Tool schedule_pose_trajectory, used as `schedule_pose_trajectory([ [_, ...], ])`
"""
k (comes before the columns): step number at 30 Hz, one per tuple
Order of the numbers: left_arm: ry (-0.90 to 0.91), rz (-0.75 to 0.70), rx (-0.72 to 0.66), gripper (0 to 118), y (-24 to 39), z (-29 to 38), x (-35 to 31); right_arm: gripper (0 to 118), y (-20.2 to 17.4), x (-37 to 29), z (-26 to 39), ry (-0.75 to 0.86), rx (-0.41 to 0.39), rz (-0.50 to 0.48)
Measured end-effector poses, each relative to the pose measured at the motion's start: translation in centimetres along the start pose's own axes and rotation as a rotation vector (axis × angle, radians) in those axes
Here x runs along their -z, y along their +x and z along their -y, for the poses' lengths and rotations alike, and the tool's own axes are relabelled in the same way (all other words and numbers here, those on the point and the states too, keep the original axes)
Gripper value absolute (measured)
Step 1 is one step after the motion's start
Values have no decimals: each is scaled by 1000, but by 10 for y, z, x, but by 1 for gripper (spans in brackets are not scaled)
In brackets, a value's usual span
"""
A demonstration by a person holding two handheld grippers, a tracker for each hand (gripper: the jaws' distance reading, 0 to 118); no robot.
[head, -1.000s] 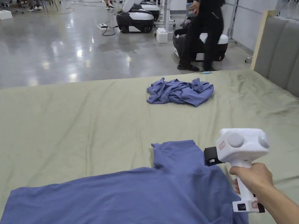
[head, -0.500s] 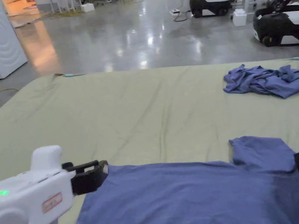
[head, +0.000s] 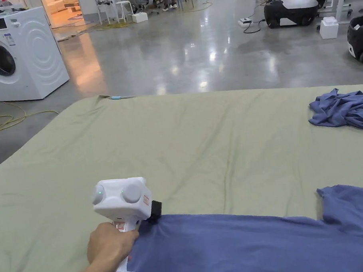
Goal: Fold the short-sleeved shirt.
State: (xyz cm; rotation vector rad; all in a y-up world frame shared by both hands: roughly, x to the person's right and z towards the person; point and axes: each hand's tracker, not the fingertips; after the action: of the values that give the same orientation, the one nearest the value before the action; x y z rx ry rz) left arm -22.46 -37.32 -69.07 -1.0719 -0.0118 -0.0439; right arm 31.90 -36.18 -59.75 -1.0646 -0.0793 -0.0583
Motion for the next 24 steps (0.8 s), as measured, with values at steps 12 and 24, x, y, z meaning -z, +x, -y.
schedule_pose_trajectory([
  [12,161,140,73,0,-11,30,-102,5,21,-86,12,175,1,-160],
  [24,350,413,-83,0,-90,205,-227,5,67,-226,174,303,-7,-317],
])
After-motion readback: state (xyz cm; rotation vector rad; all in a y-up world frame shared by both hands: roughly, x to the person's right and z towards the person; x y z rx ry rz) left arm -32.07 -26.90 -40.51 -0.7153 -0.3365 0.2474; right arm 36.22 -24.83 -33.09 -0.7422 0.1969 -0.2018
